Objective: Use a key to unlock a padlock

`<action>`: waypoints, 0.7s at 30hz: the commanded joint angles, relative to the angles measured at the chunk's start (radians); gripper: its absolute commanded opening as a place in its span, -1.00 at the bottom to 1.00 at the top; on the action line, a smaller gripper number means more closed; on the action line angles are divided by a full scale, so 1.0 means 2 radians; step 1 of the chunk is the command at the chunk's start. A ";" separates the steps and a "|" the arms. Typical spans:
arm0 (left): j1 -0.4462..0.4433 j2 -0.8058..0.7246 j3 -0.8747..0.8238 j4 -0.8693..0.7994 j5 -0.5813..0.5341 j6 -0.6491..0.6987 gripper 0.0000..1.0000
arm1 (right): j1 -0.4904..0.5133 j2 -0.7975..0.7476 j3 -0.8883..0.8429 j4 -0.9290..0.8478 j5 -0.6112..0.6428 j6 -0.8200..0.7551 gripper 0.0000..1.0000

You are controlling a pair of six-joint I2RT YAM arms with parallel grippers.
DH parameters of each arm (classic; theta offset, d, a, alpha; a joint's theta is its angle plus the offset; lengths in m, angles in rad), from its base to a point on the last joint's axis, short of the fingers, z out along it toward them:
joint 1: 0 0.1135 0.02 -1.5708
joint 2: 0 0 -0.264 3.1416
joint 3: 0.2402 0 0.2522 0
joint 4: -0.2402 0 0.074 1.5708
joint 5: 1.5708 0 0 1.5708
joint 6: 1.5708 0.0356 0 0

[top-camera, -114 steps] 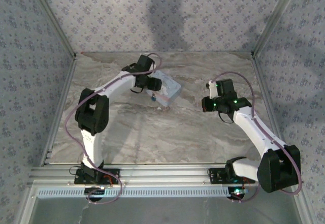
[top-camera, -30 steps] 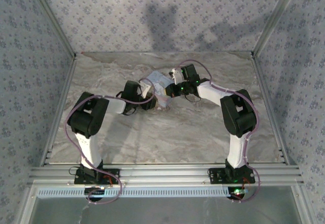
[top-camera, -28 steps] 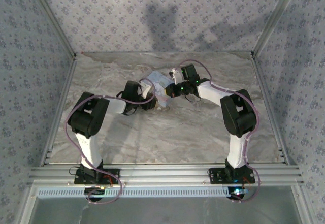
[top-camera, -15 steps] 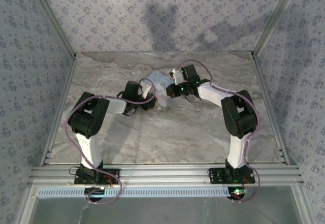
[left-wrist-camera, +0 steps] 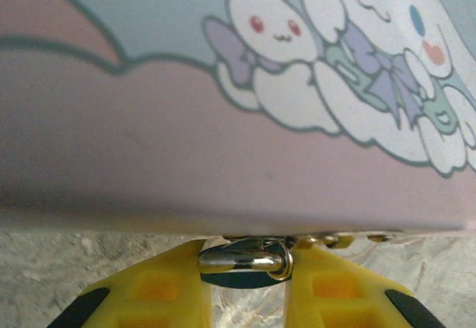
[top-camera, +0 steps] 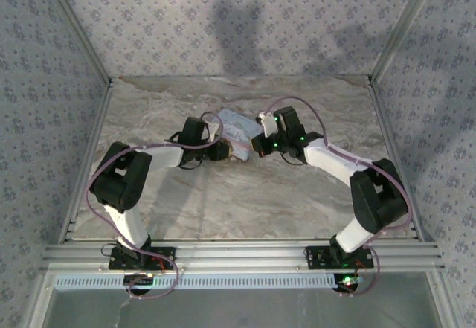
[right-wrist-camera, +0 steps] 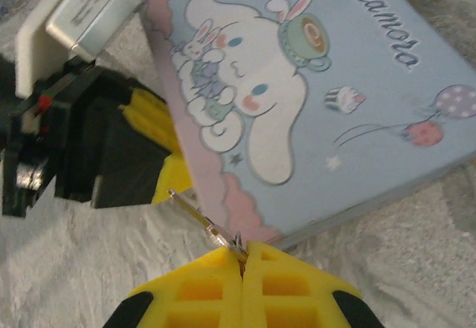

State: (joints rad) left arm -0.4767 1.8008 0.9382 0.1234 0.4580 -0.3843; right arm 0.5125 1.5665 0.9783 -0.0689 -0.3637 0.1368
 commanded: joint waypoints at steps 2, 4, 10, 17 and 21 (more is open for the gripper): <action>-0.014 -0.023 0.036 -0.043 0.026 -0.047 -0.51 | 0.024 -0.031 -0.040 0.020 0.029 -0.016 -1.00; -0.020 -0.023 0.047 -0.059 0.026 -0.053 -0.52 | 0.036 -0.034 -0.052 0.026 0.031 -0.016 -1.00; -0.033 -0.029 0.066 -0.080 0.026 -0.081 -0.52 | 0.068 -0.021 -0.082 0.053 0.060 -0.010 -1.00; -0.035 -0.033 0.082 -0.109 0.032 -0.116 -0.57 | 0.073 0.014 -0.080 0.058 0.077 -0.015 -1.00; -0.037 -0.036 0.083 -0.110 0.033 -0.130 -0.57 | 0.073 0.031 -0.075 0.059 0.090 -0.009 -1.00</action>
State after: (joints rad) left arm -0.5438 1.7741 1.0676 -0.0849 0.4870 -0.6044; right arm 0.6510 1.6020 0.8162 0.0353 -0.2222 0.1223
